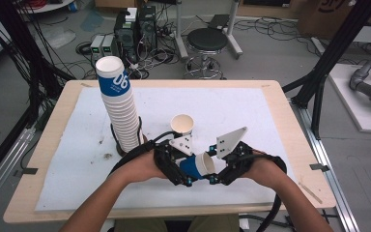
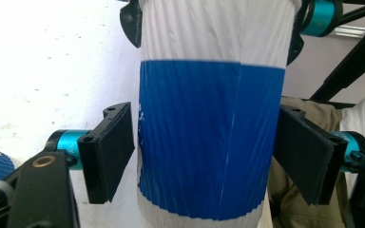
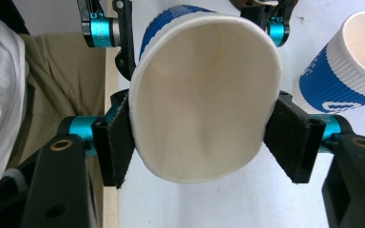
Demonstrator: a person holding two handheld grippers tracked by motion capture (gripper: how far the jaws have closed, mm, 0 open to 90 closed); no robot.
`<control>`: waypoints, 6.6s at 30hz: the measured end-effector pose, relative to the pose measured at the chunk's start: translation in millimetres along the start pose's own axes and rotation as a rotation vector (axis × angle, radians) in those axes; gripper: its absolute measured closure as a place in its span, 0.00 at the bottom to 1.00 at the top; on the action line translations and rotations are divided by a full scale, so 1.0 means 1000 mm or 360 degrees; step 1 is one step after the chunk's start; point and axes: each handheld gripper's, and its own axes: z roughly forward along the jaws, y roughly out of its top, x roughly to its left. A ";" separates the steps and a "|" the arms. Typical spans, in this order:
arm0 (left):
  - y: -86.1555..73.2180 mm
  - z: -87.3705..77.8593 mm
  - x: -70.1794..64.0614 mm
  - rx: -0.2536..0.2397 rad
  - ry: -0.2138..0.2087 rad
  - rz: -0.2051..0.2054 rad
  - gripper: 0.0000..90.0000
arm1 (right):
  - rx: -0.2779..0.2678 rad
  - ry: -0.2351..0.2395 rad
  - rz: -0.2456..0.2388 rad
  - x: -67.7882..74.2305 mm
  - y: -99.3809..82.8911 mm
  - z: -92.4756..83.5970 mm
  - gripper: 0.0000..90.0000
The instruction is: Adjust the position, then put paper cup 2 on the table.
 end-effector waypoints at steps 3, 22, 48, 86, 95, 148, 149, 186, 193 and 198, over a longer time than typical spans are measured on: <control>0.000 0.003 0.000 0.0015 -0.0004 0.0001 0.27 | 0.0025 0.0005 -0.0009 0.001 0.002 0.002 0.36; -0.001 0.014 0.000 0.0068 -0.0051 -0.0005 0.34 | 0.0126 0.0040 -0.0011 0.001 0.007 0.009 0.34; -0.037 0.007 0.008 -0.0454 0.0050 -0.0195 0.30 | -0.0540 -0.0139 0.0334 -0.010 -0.025 -0.040 0.23; -0.082 0.003 0.006 -0.1075 0.0288 -0.0127 0.30 | -0.0711 -0.0682 0.0745 -0.009 -0.115 -0.028 0.23; -0.086 0.005 0.004 -0.1188 0.0340 -0.0084 0.29 | -0.0716 -0.0750 0.0758 -0.007 -0.121 -0.023 0.23; -0.046 0.069 0.034 -0.1202 0.0434 -0.0239 0.28 | -0.0731 -0.0889 0.0818 0.005 -0.152 -0.037 0.23; -0.046 0.071 0.035 -0.1198 0.0436 -0.0242 0.28 | -0.0724 -0.0894 0.0813 0.005 -0.152 -0.037 0.23; -0.030 0.100 0.036 -0.0572 0.0565 -0.0300 0.29 | -0.0757 -0.0911 0.0803 0.008 -0.153 -0.042 0.23; -0.042 0.094 0.032 -0.0577 0.0566 -0.0330 0.28 | -0.0755 -0.0898 0.0800 0.008 -0.150 -0.040 0.23; -0.044 0.093 0.029 -0.0567 0.0573 -0.0314 0.26 | -0.0748 -0.0891 0.0797 0.008 -0.148 -0.038 0.23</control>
